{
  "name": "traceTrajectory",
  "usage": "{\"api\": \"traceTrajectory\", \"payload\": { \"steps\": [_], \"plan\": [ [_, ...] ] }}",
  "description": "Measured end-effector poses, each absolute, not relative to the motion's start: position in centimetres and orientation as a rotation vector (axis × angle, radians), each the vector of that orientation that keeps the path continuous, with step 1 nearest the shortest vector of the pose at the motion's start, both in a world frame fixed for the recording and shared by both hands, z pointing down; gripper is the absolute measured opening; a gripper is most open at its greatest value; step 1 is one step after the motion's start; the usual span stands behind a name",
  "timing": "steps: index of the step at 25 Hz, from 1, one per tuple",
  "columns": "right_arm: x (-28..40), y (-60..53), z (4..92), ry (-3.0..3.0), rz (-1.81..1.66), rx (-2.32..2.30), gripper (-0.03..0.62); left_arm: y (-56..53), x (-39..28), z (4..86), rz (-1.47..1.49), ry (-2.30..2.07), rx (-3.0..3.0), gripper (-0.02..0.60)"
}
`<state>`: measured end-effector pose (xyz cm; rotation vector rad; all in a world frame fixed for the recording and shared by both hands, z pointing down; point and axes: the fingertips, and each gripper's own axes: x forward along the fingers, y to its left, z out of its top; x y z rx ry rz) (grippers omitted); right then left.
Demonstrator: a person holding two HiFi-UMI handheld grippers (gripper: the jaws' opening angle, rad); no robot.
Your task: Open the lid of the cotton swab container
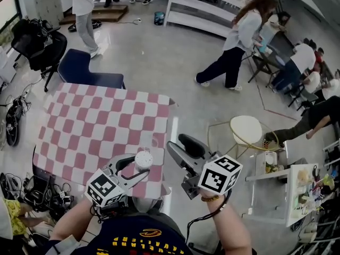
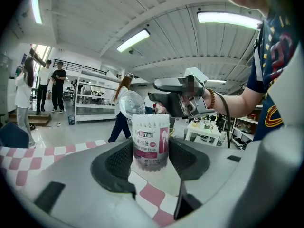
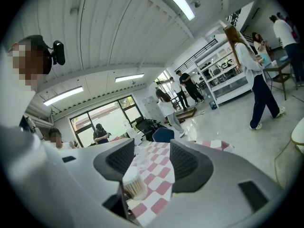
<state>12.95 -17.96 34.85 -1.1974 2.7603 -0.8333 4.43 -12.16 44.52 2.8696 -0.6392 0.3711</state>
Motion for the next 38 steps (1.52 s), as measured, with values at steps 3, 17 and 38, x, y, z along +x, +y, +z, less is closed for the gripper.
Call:
{"api": "traceTrajectory", "payload": {
  "steps": [3,17,38],
  "plan": [
    [12.1,-16.7,34.3,2.775,-0.816,-1.163,0.236,-12.5,4.2,43.2,0.321,-0.679,2.867,0.236],
    [11.5,-14.1,34.8,2.716,-0.667,-1.276,0.132,-13.1,2.5,39.0,0.188,-0.805,2.873,0.236],
    [12.4,-11.4,38.3,2.774,-0.486,-1.491,0.011,-12.6,3.6,39.1,0.171,-0.784,2.875,0.236]
  ]
}}
